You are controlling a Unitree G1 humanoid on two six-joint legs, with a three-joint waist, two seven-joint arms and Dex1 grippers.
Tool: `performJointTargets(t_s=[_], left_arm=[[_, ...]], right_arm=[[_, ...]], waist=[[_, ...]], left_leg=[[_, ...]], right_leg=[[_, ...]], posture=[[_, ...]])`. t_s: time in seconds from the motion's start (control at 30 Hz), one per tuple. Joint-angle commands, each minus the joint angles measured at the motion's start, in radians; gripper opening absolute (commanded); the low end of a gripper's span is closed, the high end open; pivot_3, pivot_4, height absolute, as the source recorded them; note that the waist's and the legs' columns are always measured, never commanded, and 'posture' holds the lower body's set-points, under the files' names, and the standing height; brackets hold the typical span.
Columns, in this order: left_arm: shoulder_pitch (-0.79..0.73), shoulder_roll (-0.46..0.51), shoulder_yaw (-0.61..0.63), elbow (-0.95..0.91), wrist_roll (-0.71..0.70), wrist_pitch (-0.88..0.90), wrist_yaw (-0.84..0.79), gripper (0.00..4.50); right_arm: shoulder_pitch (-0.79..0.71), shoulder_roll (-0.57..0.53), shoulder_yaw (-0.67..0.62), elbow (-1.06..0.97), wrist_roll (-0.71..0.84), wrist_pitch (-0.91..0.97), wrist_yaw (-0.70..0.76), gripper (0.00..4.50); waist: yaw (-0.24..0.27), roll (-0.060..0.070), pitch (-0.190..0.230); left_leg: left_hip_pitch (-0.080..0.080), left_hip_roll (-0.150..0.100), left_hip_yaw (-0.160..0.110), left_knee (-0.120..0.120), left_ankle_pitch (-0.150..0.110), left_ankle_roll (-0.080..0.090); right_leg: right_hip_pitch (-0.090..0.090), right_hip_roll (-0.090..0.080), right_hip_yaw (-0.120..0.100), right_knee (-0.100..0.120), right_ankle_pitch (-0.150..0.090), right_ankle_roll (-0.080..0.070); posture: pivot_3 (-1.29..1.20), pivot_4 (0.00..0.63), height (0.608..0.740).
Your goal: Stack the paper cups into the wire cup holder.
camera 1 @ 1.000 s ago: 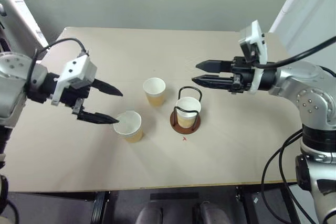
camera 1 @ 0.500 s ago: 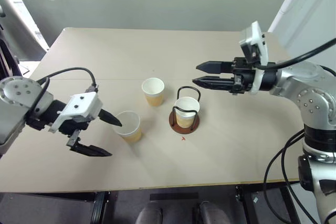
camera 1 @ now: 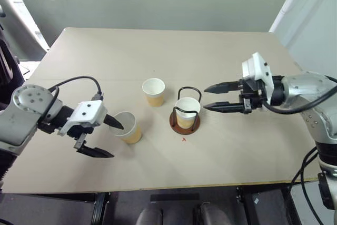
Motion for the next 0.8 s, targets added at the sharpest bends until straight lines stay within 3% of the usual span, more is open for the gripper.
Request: performJointTargets(t_s=[0.03, 0.37, 0.57, 0.67, 0.8], left_arm=[[0.005, 0.006, 0.004, -0.010, -0.001, -0.029, -0.032, 4.50], [0.023, -0.031, -0.007, -0.023, 0.031, -0.057, -0.032, 4.50], [-0.028, -0.122, -0.016, -0.016, 0.106, -0.050, -0.011, 4.50], [-0.052, -0.170, -0.021, -0.013, 0.145, -0.036, 0.002, 3.95], [-0.068, -0.198, -0.020, -0.011, 0.176, -0.026, -0.007, 2.54]], right_arm=[[0.011, -0.031, -0.001, -0.020, -0.032, -0.057, 0.037, 2.18], [0.032, -0.033, 0.002, -0.016, -0.051, -0.091, 0.055, 2.18], [0.037, -0.031, 0.005, -0.013, -0.066, -0.107, 0.052, 2.18], [0.043, -0.032, 0.004, -0.018, -0.069, -0.108, 0.051, 2.20], [0.049, -0.036, 0.003, -0.018, -0.075, -0.111, 0.050, 2.20]], waist=[[0.000, 0.000, 0.000], [0.000, 0.000, 0.000], [0.002, 0.000, 0.000], [0.001, 0.000, 0.000], [0.000, 0.000, 0.000]], left_leg=[[0.000, 0.000, 0.000, 0.000, 0.000, 0.000], [0.000, 0.000, 0.000, 0.000, 0.000, 0.000], [0.000, 0.000, 0.000, 0.000, 0.000, 0.000], [0.000, 0.000, 0.000, 0.001, 0.000, 0.000], [0.000, 0.000, 0.000, 0.001, 0.000, 0.000]], right_leg=[[0.000, 0.000, 0.000, 0.000, 0.000, 0.000], [0.000, 0.000, 0.000, 0.000, 0.000, 0.000], [0.000, 0.000, 0.000, 0.001, 0.000, 0.000], [0.001, 0.000, 0.000, 0.001, 0.000, 0.000], [0.001, 0.000, 0.000, 0.001, 0.000, 0.000]], posture=[[0.00, 0.150, 0.740], [0.00, 0.150, 0.740], [0.00, 0.150, 0.740], [0.00, 0.150, 0.740], [0.00, 0.150, 0.740]])
